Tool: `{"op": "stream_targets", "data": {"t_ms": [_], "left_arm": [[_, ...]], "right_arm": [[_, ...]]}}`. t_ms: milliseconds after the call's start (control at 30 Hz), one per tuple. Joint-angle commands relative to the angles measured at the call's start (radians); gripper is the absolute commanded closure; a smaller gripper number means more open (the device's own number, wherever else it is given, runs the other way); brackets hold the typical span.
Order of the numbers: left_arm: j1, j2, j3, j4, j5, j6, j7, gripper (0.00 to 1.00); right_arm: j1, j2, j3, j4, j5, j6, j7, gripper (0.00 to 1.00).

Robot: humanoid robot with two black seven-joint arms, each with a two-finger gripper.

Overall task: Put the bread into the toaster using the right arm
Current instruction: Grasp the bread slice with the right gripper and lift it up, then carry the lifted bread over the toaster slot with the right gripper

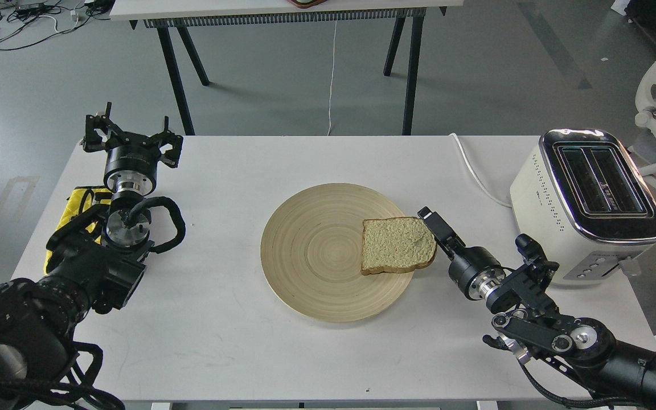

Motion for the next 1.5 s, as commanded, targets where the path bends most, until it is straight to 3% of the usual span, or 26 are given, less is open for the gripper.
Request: {"op": "stream_targets", "data": {"t_ms": [0,167,500,667,867,1233,1367,1467], "left_arm": [[0.0,0.0,0.0,0.0,0.0,0.0,0.0,0.0],[0.0,0.0,0.0,0.0,0.0,0.0,0.0,0.0],[0.0,0.0,0.0,0.0,0.0,0.0,0.0,0.0],[0.0,0.0,0.0,0.0,0.0,0.0,0.0,0.0],[0.0,0.0,0.0,0.0,0.0,0.0,0.0,0.0],[0.0,0.0,0.0,0.0,0.0,0.0,0.0,0.0],[0.0,0.0,0.0,0.0,0.0,0.0,0.0,0.0],[0.0,0.0,0.0,0.0,0.0,0.0,0.0,0.0]], "right_arm": [[-0.003,0.0,-0.003,0.007,0.0,0.001,0.0,0.44],[-0.012,-0.001,-0.004,0.007,0.0,0.002,-0.001,0.65],[-0.011,-0.007,-0.003,0.007,0.0,0.0,-0.003,0.96],[-0.003,-0.033,0.052,0.071,0.002,-0.006,0.003,0.99],[0.023,-0.121,0.279,0.191,0.003,0.003,0.002,0.99],[0.159,-0.663,0.336,0.335,0.008,0.047,-0.003,0.99],[0.15,-0.901,0.305,0.429,-0.006,0.141,0.008,0.99],[0.141,-1.015,0.249,0.475,-0.067,0.152,0.015,1.0]]}}
